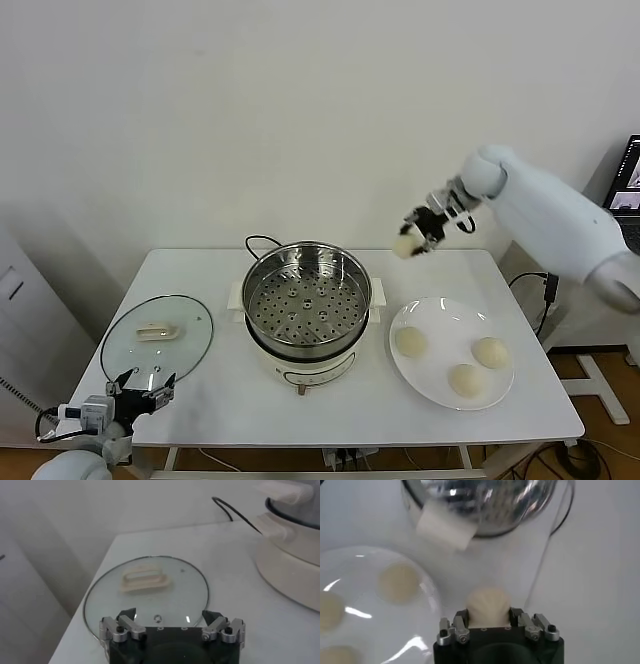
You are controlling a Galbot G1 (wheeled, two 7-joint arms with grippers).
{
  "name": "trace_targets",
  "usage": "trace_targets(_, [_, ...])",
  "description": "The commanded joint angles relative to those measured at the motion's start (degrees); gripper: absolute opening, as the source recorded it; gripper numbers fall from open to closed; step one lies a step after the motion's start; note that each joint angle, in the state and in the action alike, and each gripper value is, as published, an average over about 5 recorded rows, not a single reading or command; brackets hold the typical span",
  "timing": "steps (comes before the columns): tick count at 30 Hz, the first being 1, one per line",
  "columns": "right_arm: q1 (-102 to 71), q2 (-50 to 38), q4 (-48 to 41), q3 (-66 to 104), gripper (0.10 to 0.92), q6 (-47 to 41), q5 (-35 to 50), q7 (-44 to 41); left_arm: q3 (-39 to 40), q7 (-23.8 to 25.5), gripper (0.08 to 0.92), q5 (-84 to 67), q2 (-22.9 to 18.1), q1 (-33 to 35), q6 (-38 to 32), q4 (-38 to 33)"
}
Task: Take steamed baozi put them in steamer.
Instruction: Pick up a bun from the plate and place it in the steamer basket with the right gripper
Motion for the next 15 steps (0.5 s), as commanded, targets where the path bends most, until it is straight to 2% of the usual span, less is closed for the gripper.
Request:
trace_targets(1, [6.46, 9.19, -0.89, -2.61, 0.509, 18.01, 0.26, -1.13, 0.08, 0.01, 0.823, -0.01, 0.23, 0.03, -0.04, -0.16])
trace_targets(8, [3.57, 12.18, 2.61, -1.96, 0.509, 24.10, -6.10, -0.65, 0.08, 0.00, 0.823, -0.08, 0.52, -0.13, -0.13, 0.29])
trace_targets(15, [-1.24, 13.22, 4.49, 0.65, 0.509, 24.95, -17.19, -0.96, 0.00, -0.01, 0.823, -0.05, 0.24, 0.10, -0.21, 0.12])
